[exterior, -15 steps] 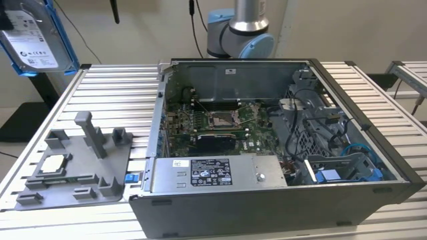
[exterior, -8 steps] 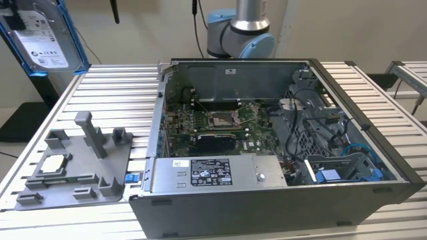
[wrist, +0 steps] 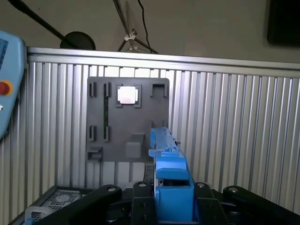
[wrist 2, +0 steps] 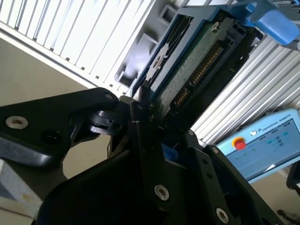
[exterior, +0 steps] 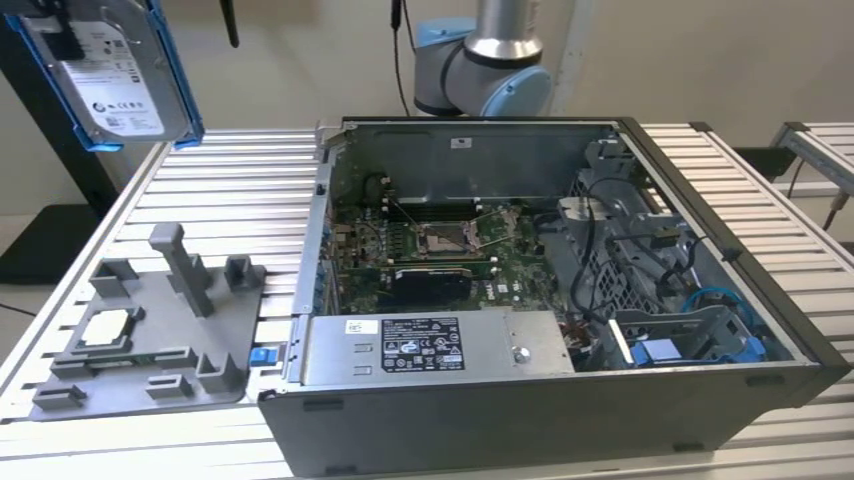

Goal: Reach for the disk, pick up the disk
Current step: 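Pick up the disk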

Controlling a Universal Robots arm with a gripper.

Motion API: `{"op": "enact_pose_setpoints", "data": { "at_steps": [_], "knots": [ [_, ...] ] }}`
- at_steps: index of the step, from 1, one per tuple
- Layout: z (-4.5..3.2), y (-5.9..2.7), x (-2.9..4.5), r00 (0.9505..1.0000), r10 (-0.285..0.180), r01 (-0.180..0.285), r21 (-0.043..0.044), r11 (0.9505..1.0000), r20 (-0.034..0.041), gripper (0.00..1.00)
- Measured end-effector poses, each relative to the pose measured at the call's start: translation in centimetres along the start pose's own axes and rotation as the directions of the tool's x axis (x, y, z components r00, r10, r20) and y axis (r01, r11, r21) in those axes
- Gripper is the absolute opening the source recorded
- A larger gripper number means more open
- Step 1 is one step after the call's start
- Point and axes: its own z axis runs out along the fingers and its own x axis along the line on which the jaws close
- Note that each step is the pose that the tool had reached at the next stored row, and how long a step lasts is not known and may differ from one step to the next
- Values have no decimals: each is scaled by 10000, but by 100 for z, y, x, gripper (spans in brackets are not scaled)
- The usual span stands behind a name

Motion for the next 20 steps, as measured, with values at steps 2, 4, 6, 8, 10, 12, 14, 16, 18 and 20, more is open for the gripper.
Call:
{"op": "enact_pose_setpoints", "data": {
  "at_steps": [2, 4, 6, 8, 10, 12, 14, 16, 18, 20],
  "knots": [
    [0, -74, 3, 10000, 0, 0, 1, 10000, 0, 0],
    [0, -148, 6, 10000, 0, 0, 0, 10000, 0, 0],
    [0, -232, 10, 10000, -1, 1, 1, 10000, 0, 0],
    [0, -321, 13, 10000, 0, 0, 0, 10000, 0, 0],
    [0, -412, 17, 10000, -1, 1, 1, 10000, 1, 0],
    [0, -500, 21, 10000, -2, 2, 0, 10000, 0, 0],
    [0, -591, 24, 10000, 0, 0, 0, 10000, 0, 0],
    [0, -682, 28, 10000, 0, 0, 2, 10000, 1, 0],
    [-1, -772, 32, 10000, -1, 1, 0, 10000, 0, 0],
    [-1, -863, 36, 10000, 0, 0, 0, 10000, 0, 0]
  ]
}}
